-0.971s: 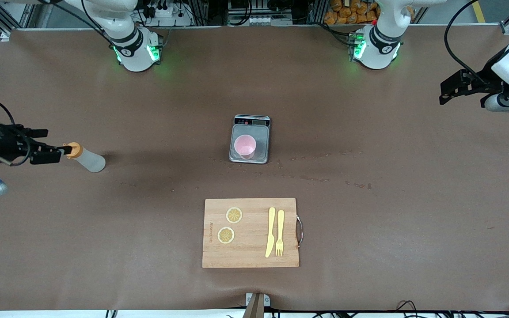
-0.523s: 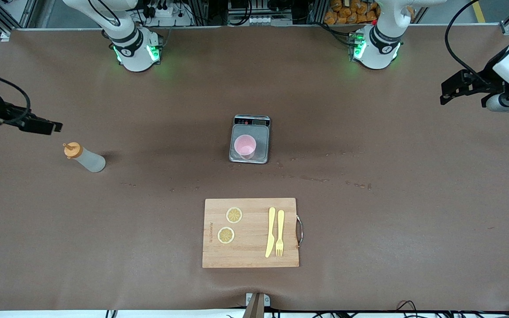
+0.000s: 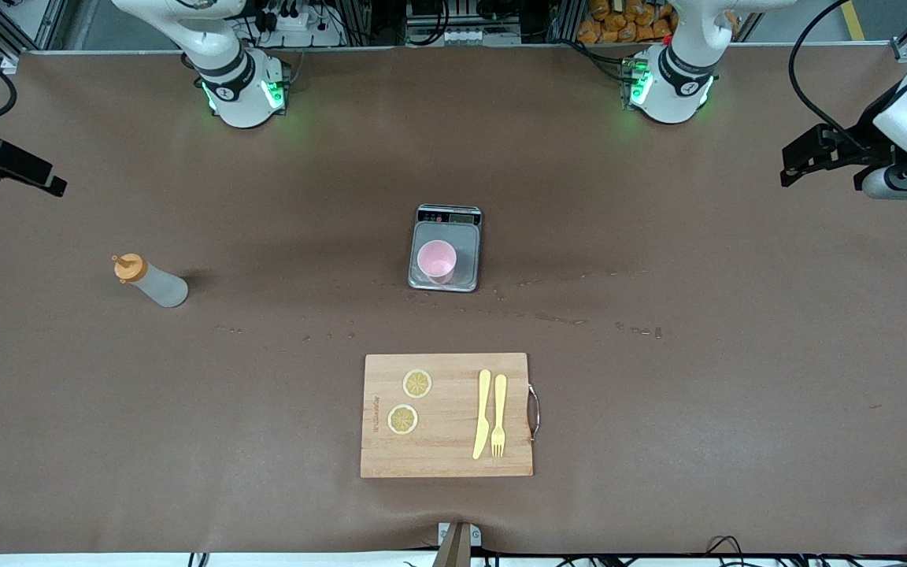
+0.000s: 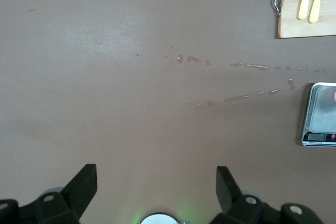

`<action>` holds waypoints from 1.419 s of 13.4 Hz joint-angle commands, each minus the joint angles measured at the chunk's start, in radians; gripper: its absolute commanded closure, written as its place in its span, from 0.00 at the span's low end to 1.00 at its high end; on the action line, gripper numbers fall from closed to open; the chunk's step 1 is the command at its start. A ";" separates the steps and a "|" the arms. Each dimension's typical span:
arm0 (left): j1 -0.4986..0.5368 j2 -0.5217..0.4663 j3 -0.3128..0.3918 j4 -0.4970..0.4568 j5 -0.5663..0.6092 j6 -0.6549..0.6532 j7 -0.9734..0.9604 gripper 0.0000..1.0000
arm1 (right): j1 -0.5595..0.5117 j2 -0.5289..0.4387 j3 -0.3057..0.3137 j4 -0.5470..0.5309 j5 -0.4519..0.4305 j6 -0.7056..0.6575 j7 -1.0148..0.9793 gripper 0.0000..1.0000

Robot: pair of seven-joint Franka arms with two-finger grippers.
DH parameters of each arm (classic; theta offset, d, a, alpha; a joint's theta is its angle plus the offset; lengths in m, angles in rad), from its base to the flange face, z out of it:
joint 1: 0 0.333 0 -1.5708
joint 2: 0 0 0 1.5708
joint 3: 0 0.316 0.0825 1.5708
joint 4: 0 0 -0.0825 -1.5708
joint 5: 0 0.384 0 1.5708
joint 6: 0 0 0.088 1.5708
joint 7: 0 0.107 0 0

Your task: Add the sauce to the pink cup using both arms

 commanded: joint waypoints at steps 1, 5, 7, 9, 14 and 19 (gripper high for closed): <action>0.011 -0.018 -0.008 0.000 -0.014 -0.014 0.002 0.00 | 0.002 -0.027 0.006 -0.050 -0.034 0.057 -0.016 0.00; 0.011 -0.020 -0.009 0.000 -0.014 -0.016 0.002 0.00 | -0.011 -0.002 0.010 -0.036 -0.055 0.072 -0.019 0.00; 0.008 -0.020 -0.011 0.000 -0.014 -0.016 -0.001 0.00 | -0.028 -0.002 0.062 -0.033 -0.101 0.081 -0.085 0.00; 0.008 -0.020 -0.011 0.000 -0.013 -0.016 -0.001 0.00 | -0.028 0.001 0.069 -0.033 -0.106 0.098 -0.140 0.00; 0.005 -0.020 -0.009 0.000 -0.011 -0.016 -0.003 0.00 | -0.028 -0.002 0.069 -0.033 -0.095 0.112 -0.154 0.00; 0.004 -0.020 -0.011 0.000 -0.010 -0.016 -0.006 0.00 | -0.026 -0.002 0.067 -0.033 -0.095 0.115 -0.153 0.00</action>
